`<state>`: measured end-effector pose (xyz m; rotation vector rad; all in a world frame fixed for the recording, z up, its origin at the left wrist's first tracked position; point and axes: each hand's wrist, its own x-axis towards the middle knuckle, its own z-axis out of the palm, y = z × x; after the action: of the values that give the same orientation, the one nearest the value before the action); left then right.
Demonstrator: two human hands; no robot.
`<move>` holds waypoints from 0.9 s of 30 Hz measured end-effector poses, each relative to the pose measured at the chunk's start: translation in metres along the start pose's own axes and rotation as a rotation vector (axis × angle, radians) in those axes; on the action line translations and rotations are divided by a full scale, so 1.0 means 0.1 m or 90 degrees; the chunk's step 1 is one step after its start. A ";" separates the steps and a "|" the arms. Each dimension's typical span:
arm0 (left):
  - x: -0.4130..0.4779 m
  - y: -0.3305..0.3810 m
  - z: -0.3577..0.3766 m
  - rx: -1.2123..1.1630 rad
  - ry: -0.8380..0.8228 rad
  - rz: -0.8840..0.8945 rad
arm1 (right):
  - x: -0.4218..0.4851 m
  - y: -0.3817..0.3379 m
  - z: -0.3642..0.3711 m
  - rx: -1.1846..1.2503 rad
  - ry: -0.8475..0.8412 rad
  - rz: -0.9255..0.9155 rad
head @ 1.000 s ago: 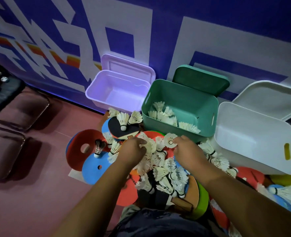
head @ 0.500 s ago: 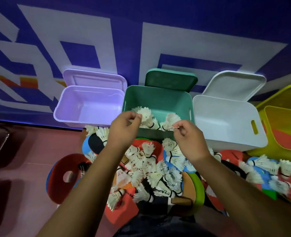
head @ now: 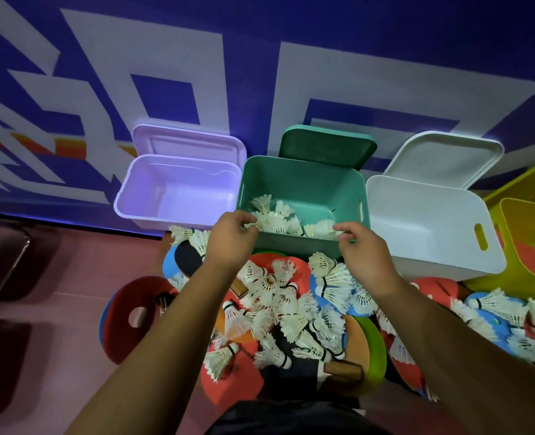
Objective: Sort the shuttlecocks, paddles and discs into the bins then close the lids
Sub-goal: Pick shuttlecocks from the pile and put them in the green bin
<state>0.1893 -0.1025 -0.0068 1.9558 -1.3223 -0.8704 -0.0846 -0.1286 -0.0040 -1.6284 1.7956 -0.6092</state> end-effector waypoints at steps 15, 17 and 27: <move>-0.72 -0.79 -0.42 -0.030 0.167 -0.182 | -0.34 -0.33 0.58 -0.057 -0.222 -0.158; -0.80 -0.86 -0.45 -0.021 0.168 -0.200 | -0.38 -0.35 0.72 -0.103 -0.277 -0.203; -1.21 -1.50 -0.64 0.077 0.152 -0.335 | -0.41 -0.31 1.18 -0.316 -0.351 -0.313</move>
<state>0.2867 0.0663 -0.0643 2.4674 -0.7460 -0.7676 0.0236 -0.0829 -0.0582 -2.3183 1.1891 0.1208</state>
